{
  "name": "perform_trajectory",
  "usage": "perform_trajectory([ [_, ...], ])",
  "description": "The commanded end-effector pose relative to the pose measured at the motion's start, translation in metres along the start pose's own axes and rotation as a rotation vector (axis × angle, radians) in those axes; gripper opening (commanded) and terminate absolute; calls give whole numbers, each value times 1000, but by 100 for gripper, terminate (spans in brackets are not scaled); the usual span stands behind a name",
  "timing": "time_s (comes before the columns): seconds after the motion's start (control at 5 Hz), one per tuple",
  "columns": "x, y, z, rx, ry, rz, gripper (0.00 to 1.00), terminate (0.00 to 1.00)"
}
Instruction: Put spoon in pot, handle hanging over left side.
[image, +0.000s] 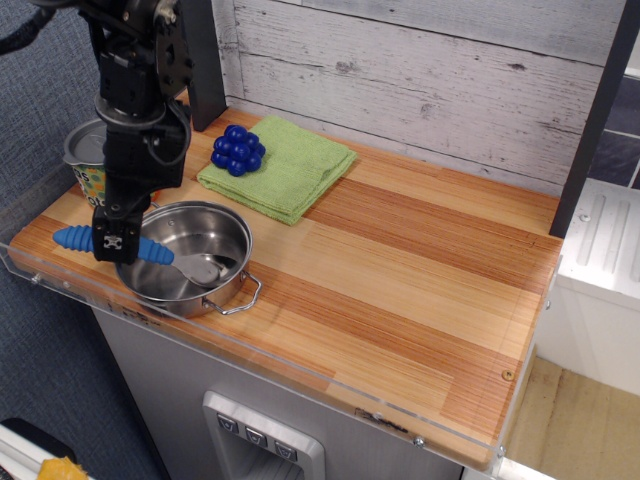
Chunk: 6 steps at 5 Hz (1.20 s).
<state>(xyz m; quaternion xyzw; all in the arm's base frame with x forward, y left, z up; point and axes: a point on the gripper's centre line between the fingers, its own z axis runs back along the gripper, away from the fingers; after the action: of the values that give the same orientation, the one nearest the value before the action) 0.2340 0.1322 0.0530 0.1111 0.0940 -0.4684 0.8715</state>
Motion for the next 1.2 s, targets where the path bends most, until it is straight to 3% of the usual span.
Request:
perform_trajectory([
  [0.0, 23, 15, 36, 90, -95, 395, 100, 0],
  [0.6, 79, 58, 66, 115, -287, 787, 100, 0],
  [0.8, 94, 80, 66, 129, -339, 844, 100, 0],
  [1.0, 102, 97, 61, 103, -381, 833, 100, 0],
])
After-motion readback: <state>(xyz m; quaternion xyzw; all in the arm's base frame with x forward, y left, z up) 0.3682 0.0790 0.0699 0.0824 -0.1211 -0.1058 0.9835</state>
